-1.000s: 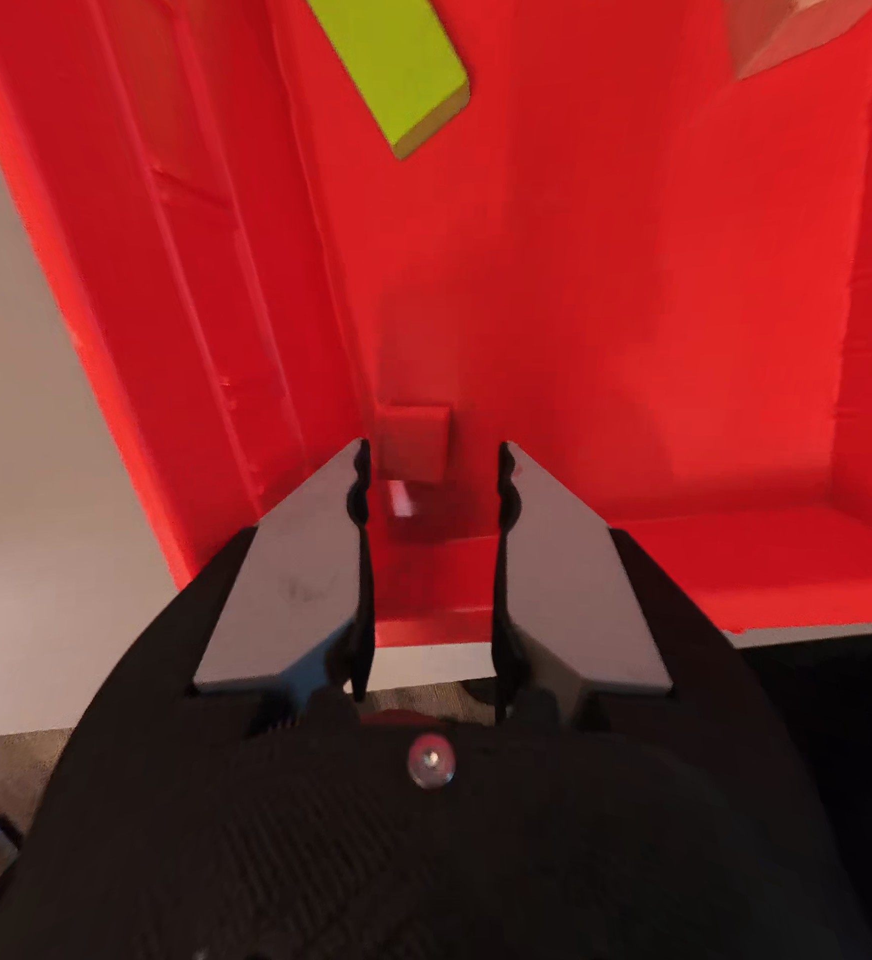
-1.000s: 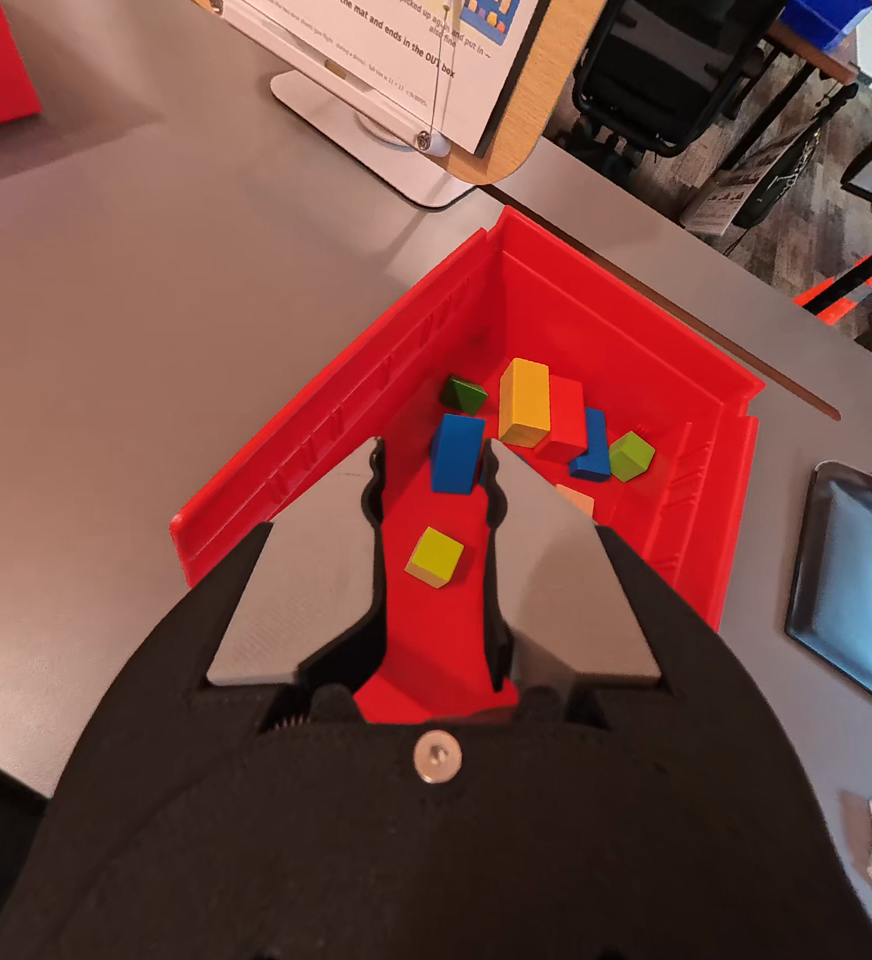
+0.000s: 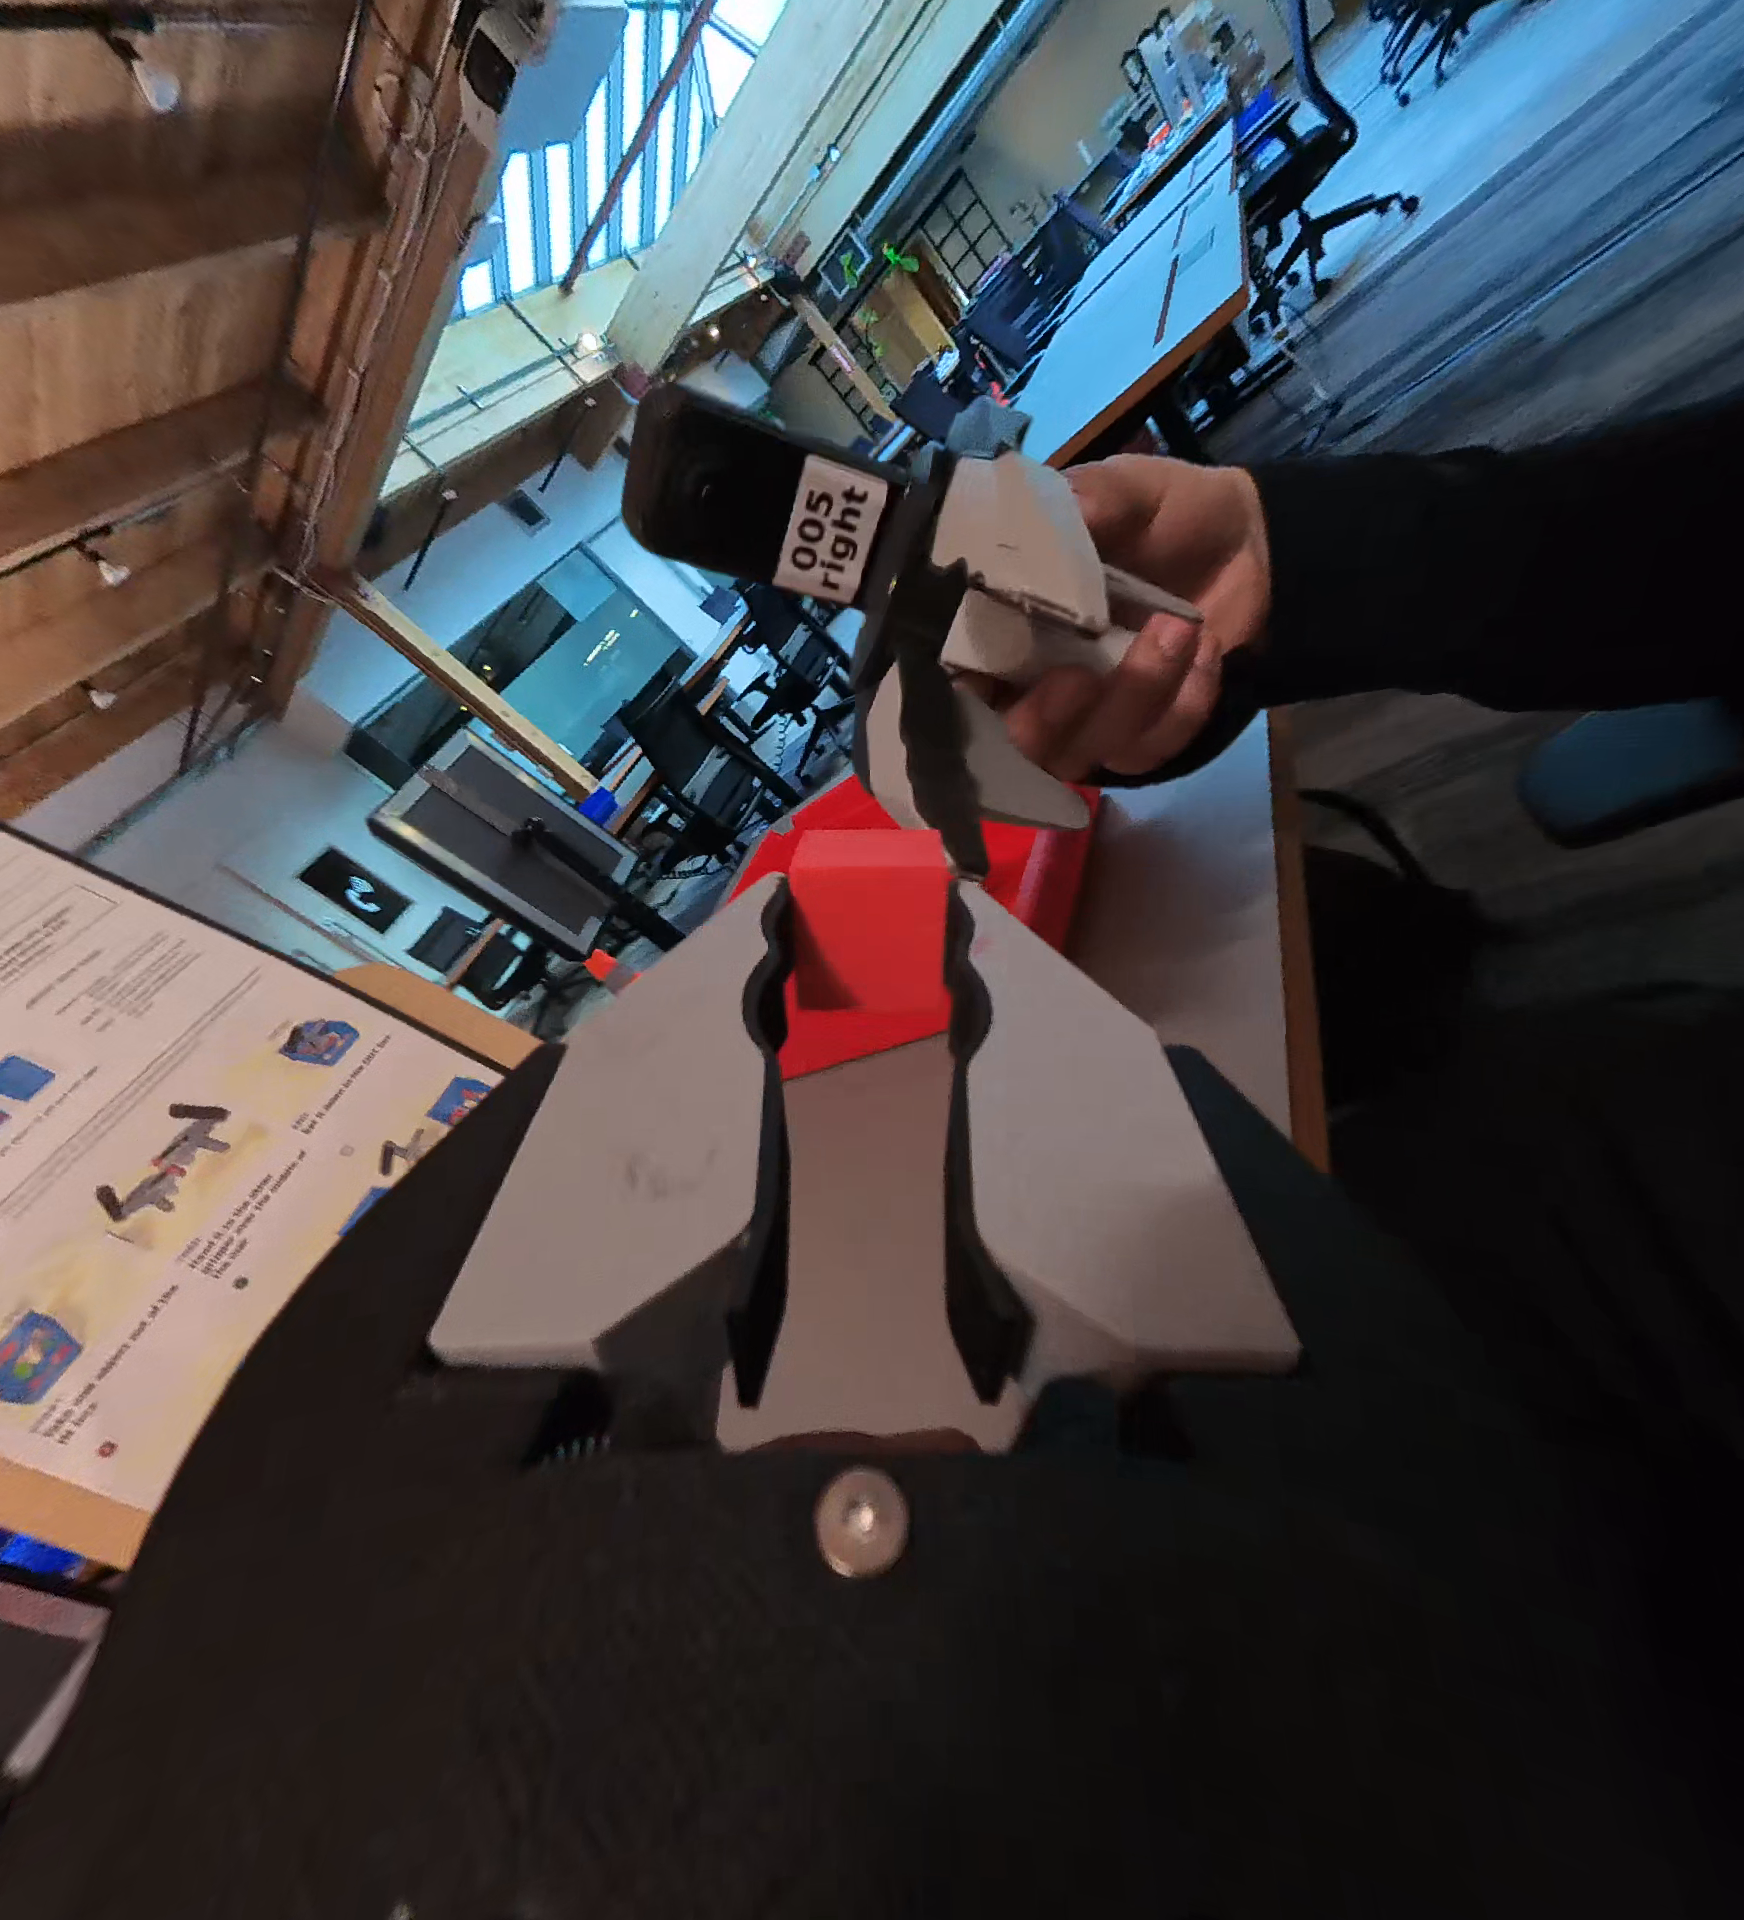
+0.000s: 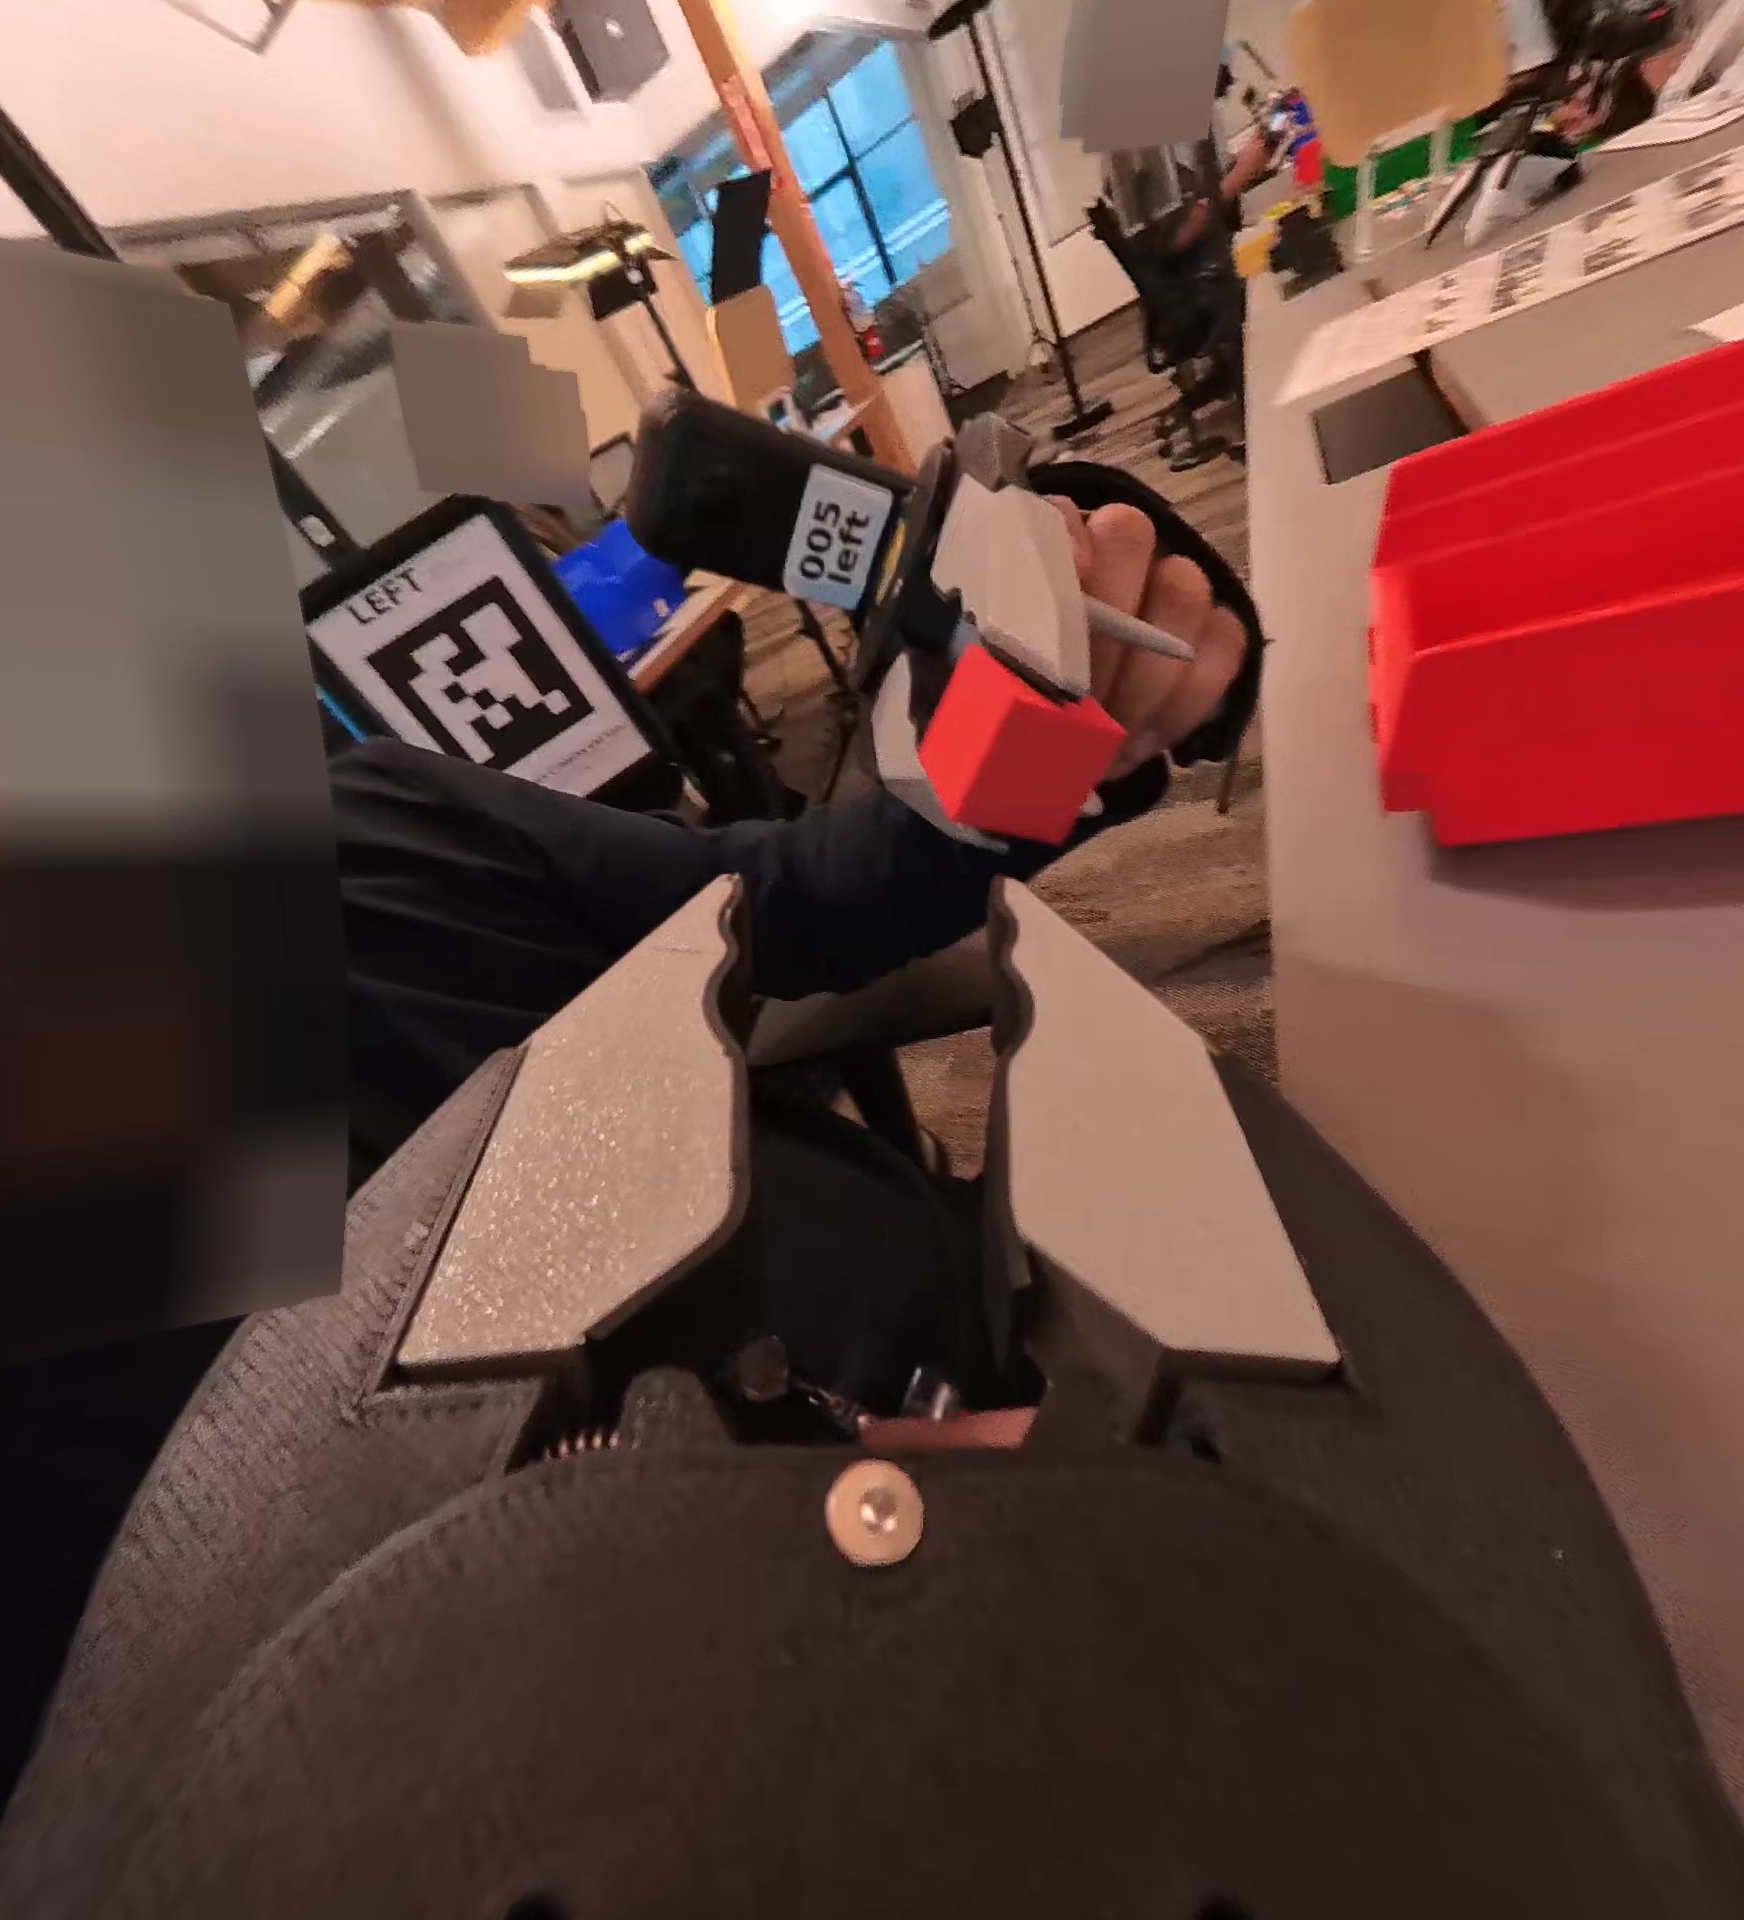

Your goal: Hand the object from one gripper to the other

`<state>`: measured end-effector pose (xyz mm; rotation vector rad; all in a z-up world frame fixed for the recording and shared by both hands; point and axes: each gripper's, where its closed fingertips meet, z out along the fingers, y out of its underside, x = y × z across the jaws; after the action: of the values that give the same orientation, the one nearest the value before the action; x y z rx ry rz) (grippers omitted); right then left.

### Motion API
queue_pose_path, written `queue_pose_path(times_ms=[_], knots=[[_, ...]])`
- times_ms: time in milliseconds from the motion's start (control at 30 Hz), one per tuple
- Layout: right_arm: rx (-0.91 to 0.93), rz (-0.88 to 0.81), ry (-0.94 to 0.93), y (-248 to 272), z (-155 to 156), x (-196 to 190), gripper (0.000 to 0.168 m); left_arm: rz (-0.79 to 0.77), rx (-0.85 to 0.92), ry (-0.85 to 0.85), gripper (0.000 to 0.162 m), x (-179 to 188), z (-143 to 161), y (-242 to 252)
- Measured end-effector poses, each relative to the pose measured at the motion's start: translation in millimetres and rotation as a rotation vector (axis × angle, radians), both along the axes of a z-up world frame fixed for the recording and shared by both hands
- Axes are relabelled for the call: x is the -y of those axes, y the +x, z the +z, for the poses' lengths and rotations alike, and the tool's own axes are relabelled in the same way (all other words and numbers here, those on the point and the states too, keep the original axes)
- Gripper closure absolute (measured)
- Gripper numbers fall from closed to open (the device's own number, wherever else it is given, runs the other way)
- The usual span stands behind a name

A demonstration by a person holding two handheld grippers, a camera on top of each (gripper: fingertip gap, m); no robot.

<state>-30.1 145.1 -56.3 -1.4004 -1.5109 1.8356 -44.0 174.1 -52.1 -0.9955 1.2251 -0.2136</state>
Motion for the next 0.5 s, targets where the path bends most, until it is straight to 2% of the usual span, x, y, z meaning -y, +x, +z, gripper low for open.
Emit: queue_pose_path(times_ms=[167, 367, 500], knots=[[-0.019, 0.034, -0.091, 0.9, 3.0, -1.2, 0.126, -0.049, -0.007, 0.032, 0.136, 10.1, 2.3, 15.8], [-0.041, 0.031, -0.197, 0.7, 7.0, -12.2, 0.136, -0.026, -0.003, 0.059, 0.137, 7.2, 3.5, 19.5], [-0.043, 0.0, -0.24, -1.8, 5.8, -22.0, 0.135, 0.034, 0.0, 0.084, 0.136, -2.9, 1.5, 17.5]])
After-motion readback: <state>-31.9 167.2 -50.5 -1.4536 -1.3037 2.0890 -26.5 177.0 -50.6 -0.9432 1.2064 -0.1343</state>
